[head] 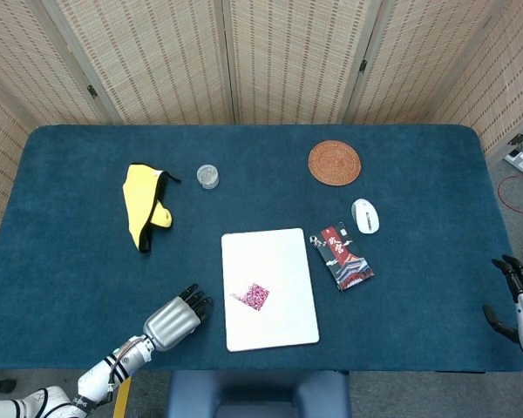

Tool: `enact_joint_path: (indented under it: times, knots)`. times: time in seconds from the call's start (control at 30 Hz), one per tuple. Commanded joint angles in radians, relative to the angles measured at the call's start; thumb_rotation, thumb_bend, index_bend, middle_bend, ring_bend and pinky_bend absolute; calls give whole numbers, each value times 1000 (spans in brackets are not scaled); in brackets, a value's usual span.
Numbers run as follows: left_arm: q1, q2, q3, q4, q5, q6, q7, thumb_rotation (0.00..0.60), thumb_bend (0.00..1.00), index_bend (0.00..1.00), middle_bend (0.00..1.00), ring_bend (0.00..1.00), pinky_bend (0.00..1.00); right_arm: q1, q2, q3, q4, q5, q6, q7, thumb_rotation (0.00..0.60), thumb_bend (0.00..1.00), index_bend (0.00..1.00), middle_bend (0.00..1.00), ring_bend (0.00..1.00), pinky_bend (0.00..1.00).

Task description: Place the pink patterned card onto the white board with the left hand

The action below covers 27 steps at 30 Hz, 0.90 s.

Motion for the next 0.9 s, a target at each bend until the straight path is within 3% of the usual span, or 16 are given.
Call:
enact_joint_path:
  times: [0.03,0.37,0.73,0.9]
  knots:
    - [-9,14,-19,-18,-5,1,-13,600,358,531,208,201,163,0,0,0,0,0,0,0,600,308,174,181,239,162]
    - [-88,5,-127,-70,-60,-55,17,600,358,531,208,201,162,2,-5,1,9,5,-6,8,600,308,174,181,239,162]
    - [-222,-131,-245,-3,-239,-181,136,600,358,531,208,202,160,-2,-5,4,30,22,-11,29,600,308,175,181,238,162]
    - [-278,-182,-275,25,-336,-212,200,600,358,531,208,201,157,-5,-4,5,37,26,-11,38,600,307,175,181,238,162]
